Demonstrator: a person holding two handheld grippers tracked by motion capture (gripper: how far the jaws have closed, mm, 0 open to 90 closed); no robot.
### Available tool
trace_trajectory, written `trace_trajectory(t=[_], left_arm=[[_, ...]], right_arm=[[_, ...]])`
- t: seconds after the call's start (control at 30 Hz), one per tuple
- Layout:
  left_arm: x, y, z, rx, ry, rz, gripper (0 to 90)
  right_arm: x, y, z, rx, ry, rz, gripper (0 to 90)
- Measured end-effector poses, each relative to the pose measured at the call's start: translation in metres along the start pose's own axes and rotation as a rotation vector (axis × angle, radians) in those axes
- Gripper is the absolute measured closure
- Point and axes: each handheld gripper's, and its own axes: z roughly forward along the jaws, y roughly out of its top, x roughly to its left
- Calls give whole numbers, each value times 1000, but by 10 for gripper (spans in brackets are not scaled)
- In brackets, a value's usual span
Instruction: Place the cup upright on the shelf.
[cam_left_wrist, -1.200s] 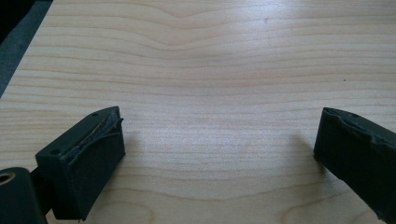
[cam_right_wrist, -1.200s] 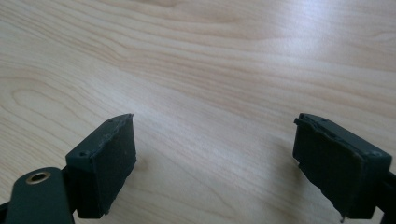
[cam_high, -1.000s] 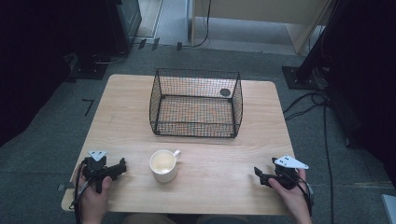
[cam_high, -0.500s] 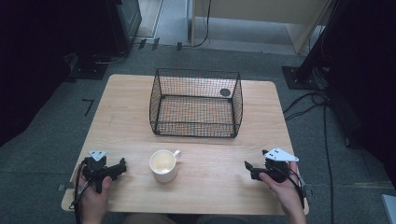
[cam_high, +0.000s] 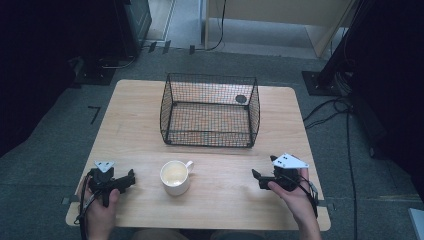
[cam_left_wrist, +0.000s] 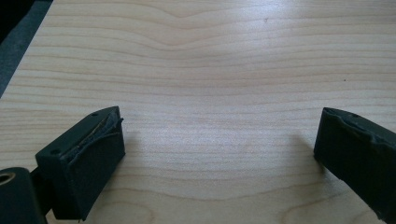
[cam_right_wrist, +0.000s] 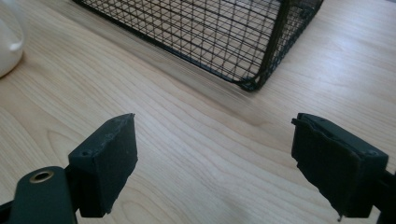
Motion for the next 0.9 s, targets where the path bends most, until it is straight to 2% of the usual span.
trace_trajectory(t=[0.47,0.6,0.9], left_arm=[[0,0,0,0,0,0,18],[0,0,0,0,0,0,18],[0,0,0,0,0,0,19]], right_arm=[[26,23,18,-30,86,-71,205],[33,30,24,-46,96,-83,235],[46,45,36,-58,137,-119,238]])
